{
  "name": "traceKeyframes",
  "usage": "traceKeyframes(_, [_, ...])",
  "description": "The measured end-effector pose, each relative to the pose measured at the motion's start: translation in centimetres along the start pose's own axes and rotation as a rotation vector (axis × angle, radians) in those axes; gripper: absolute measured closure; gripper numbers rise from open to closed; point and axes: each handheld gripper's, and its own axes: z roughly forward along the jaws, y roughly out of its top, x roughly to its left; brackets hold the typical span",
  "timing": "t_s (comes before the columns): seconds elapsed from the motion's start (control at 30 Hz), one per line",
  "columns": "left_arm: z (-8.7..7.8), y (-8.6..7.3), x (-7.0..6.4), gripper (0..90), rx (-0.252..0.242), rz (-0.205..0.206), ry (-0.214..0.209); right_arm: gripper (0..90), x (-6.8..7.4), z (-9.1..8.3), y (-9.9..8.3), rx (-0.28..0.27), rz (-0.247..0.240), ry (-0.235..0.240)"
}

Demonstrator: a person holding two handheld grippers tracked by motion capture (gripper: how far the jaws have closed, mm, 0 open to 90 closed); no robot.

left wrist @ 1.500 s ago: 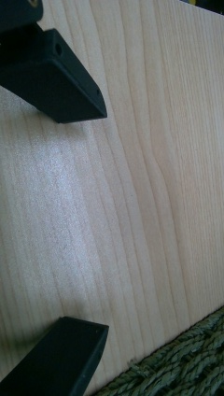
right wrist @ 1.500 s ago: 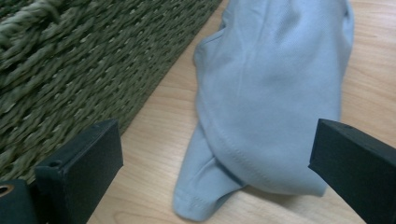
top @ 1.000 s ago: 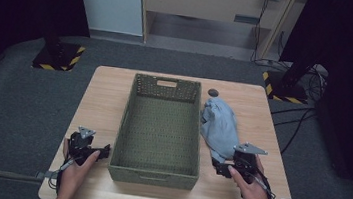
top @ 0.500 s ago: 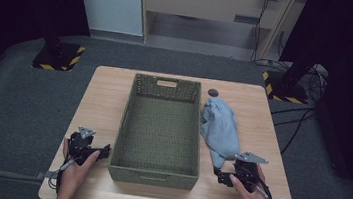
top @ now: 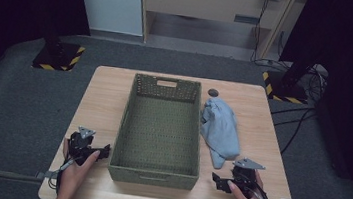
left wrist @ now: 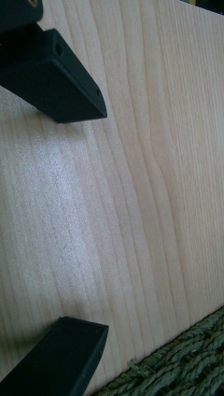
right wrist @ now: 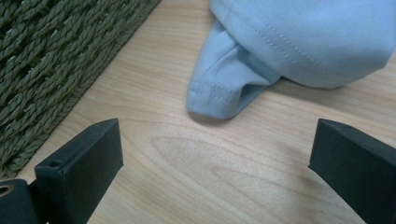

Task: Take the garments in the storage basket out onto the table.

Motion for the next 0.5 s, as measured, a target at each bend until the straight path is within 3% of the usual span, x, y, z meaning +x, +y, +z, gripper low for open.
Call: traceKeyframes(0.5, [0.00,0.00,0.00,0.0,0.000,0.000,0.000,1.3,0.55,0.96,-0.53,0.012,-0.024,-0.007])
